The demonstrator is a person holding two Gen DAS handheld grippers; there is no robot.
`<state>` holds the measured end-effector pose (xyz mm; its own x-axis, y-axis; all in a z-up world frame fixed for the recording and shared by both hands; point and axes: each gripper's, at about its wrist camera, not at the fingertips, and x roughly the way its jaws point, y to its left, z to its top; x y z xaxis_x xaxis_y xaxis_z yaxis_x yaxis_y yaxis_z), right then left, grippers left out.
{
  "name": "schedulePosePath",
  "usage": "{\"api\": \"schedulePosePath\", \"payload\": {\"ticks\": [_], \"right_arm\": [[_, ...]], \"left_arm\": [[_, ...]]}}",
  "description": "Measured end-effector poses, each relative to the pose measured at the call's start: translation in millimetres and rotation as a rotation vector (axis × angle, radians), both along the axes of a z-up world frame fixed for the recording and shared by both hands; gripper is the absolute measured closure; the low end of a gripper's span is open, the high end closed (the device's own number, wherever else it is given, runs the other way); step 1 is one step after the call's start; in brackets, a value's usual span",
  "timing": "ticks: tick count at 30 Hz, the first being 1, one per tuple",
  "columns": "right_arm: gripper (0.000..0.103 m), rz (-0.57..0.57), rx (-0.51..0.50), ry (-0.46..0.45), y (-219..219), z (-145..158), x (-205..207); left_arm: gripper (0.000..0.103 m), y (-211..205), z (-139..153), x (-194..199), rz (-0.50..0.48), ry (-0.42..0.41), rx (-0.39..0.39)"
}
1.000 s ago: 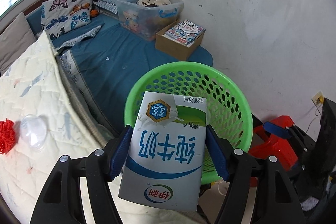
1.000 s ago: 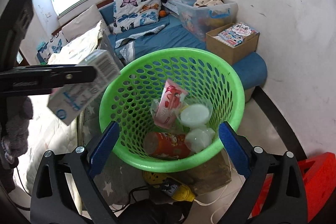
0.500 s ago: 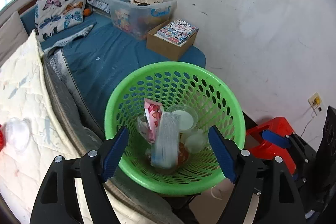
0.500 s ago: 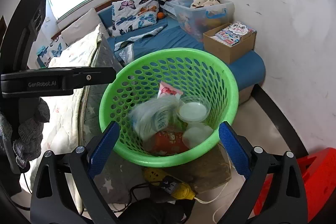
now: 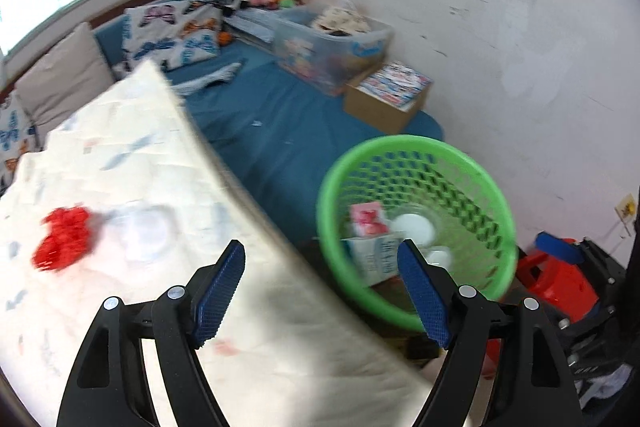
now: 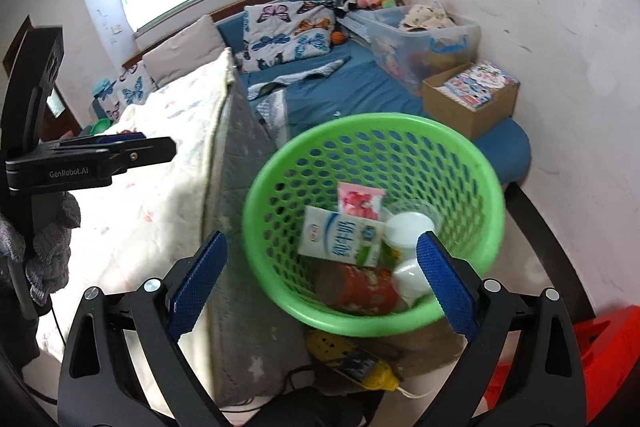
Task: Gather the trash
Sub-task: 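Move the left tool back over the bed and grasp the red mesh net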
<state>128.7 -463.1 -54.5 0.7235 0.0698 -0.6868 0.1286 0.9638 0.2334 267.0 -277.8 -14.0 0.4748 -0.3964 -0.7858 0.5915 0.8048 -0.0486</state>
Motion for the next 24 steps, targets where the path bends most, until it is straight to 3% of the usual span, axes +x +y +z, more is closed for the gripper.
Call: {"api": "schedulePosePath", "payload": {"ticks": [17,24], "right_arm": [[0.008,0.169,0.016,0.006,86,13,56],[0.008,0.209,0.03,0.025,110,11,74]], "left_arm": [[0.027,139,-11,83,0.327,-0.102,0.141],[0.022,158,-29,120,0.372,-0.058,0.109]]}}
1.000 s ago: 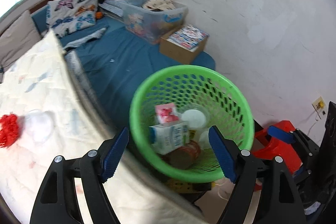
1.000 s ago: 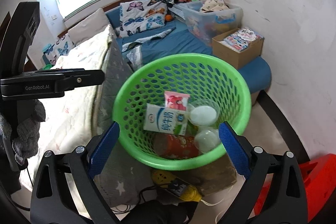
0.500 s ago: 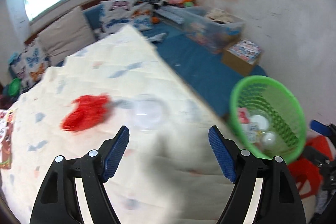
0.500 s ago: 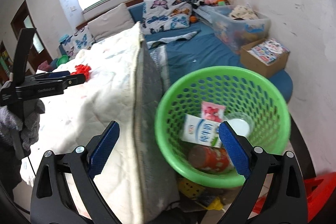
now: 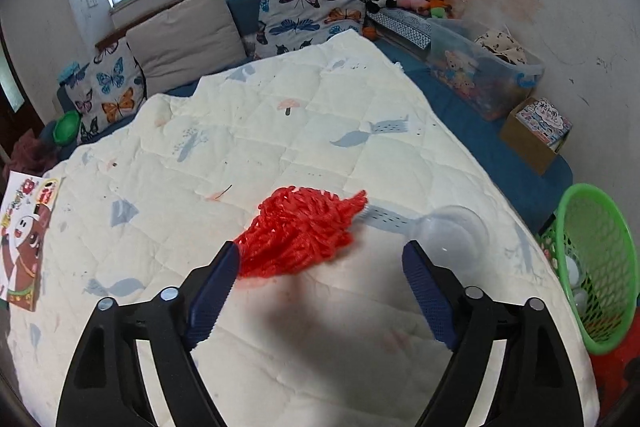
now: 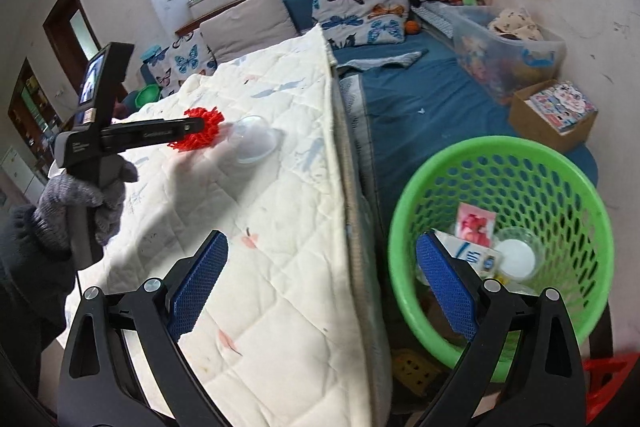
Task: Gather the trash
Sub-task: 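Move the left tool back over the bed and grasp the red mesh net, then grasp the clear plastic dome with the right tool while the left tool holds the red net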
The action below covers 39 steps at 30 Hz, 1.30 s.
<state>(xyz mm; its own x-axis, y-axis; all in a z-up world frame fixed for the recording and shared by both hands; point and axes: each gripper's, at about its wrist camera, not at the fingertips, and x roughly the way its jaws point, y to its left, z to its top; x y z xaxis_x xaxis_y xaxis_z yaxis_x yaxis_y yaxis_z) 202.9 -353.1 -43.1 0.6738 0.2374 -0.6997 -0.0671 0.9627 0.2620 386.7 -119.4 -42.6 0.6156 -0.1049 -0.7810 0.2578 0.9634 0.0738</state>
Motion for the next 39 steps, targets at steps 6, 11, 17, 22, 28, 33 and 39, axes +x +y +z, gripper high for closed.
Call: {"api": "schedulePosePath", "payload": {"ticks": [6,11,17,22,28,33,39], "right_arm": [[0.008,0.023,-0.004,0.013,16,-2,20],[0.008,0.038,-0.014,0.024,29,-3,37],[0.008,0.062,-0.036,0.022,53,-4,63],[0.013,0.077,-0.057,0.024,74,-8,85],[0.017,0.09,-0.083,0.027,94,-17,113],[0.02,0.073,-0.076,0.035,100,-24,134],[0.028,0.066,-0.091,0.063,110,-38,154]], "left_arm": [[0.024,8,-13,18,-0.014,0.029,-0.046],[0.043,11,-26,29,-0.038,0.064,-0.064],[0.082,25,-30,34,-0.044,0.082,-0.101],[0.094,38,-25,26,-0.049,0.067,-0.113],[0.094,55,-11,9,-0.052,0.05,-0.142],[0.094,69,-1,-5,-0.048,0.048,-0.154],[0.094,81,4,-23,-0.051,0.044,-0.16]]}}
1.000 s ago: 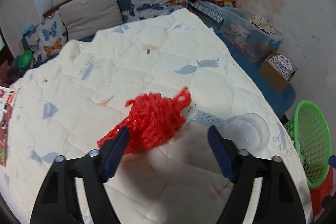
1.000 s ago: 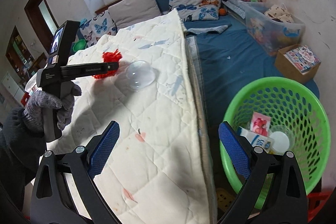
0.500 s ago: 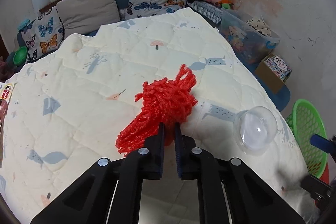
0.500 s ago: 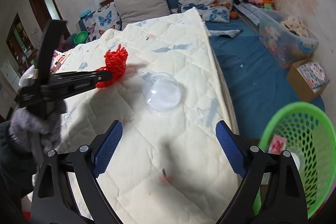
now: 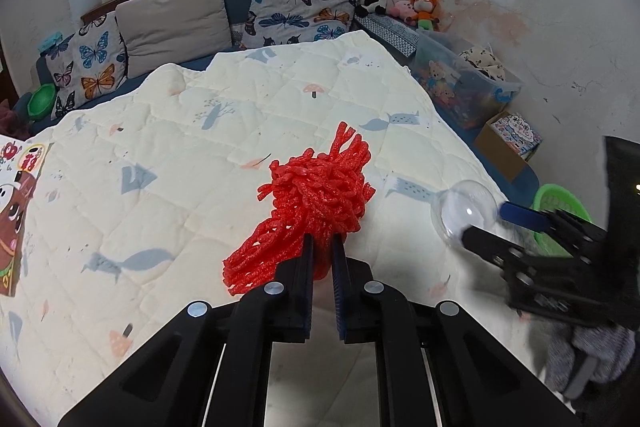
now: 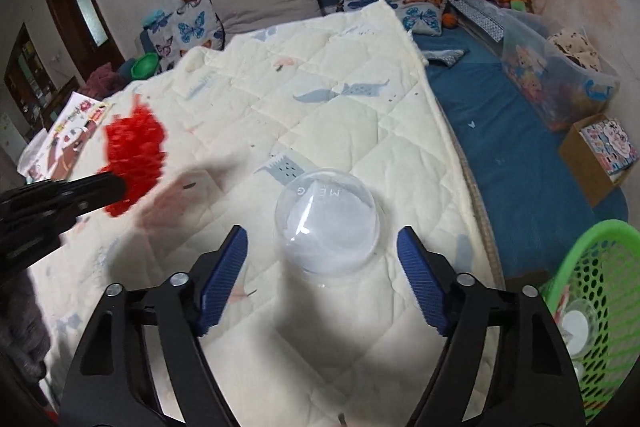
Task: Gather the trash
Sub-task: 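Grasp the clear plastic dome with the right tool while the left tool holds the red net, then carry the dome over the basket and open the right tool while the left tool carries the net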
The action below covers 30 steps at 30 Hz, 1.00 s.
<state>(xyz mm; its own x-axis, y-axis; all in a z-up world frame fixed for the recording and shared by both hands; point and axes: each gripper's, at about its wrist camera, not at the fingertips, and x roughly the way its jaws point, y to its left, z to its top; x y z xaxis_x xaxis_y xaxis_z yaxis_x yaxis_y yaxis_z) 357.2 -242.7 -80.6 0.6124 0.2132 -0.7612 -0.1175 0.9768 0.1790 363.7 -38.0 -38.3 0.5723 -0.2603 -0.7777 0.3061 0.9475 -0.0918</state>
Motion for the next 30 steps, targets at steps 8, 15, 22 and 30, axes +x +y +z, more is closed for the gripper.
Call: {"api": "schedulePosePath", "payload": {"ticks": [8,15,22,30], "right_arm": [[0.046,-0.003,-0.025,0.011,4,-9,5],[0.046,0.016,-0.014,-0.012,0,5,-17],[0.046,0.022,0.007,-0.039,-13,23,-54],[0.046,0.001,0.004,-0.072,-39,39,-108]], "left_arm": [[0.094,10,1,-13,0.006,0.007,-0.018],[0.094,7,1,-26,0.008,0.017,-0.026],[0.094,-5,12,-48,-0.015,0.008,-0.041],[0.094,-36,22,-80,-0.075,-0.007,-0.064]]}}
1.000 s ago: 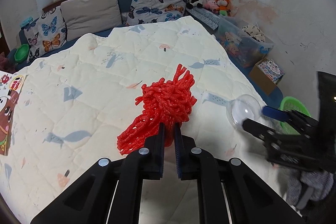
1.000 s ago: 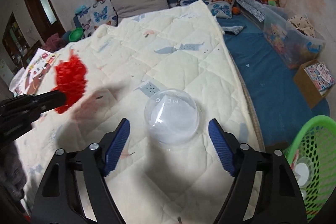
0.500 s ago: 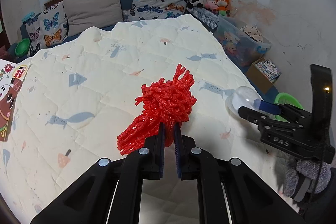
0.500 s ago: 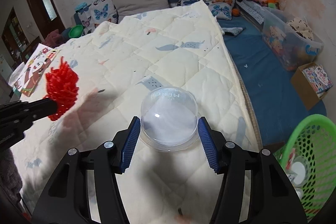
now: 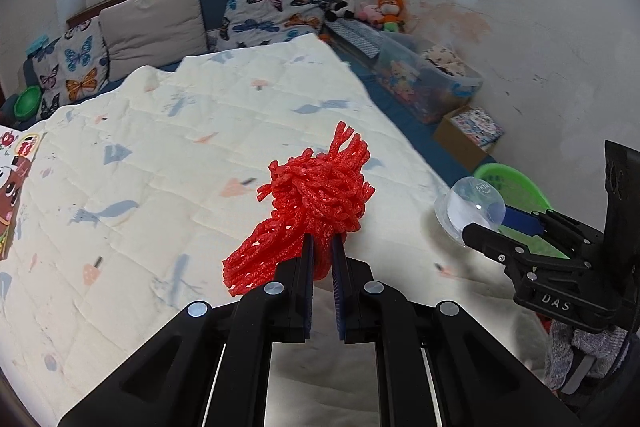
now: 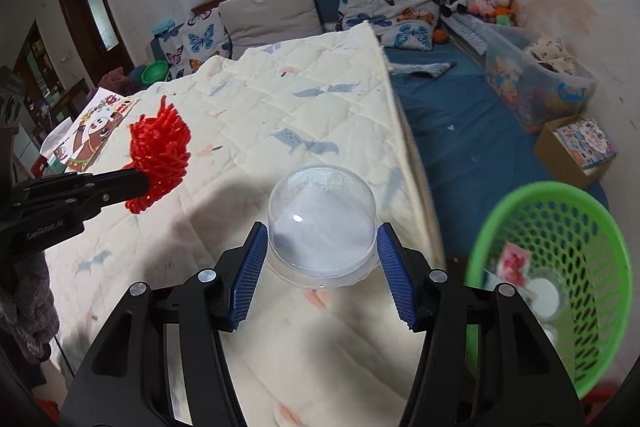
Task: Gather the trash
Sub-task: 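Carry the dome over the basket and open the right tool while the left tool carries the net, then open the left tool over the green basket to drop the red net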
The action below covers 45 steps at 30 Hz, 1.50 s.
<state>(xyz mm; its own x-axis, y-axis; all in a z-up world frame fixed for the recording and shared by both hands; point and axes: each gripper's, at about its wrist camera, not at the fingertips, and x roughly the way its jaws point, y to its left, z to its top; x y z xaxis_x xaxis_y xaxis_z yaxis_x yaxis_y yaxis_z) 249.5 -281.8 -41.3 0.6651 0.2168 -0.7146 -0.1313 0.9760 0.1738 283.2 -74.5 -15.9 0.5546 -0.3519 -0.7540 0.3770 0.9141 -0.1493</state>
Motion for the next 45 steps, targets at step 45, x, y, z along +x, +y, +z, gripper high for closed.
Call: {"api": "schedulePosePath", "payload": {"ticks": [45], "right_arm": [[0.032,-0.37,0.047,0.006,-206,-17,-147]], "left_arm": [[0.094,-266,-21,-59,-0.385,0.081,0.049]]}}
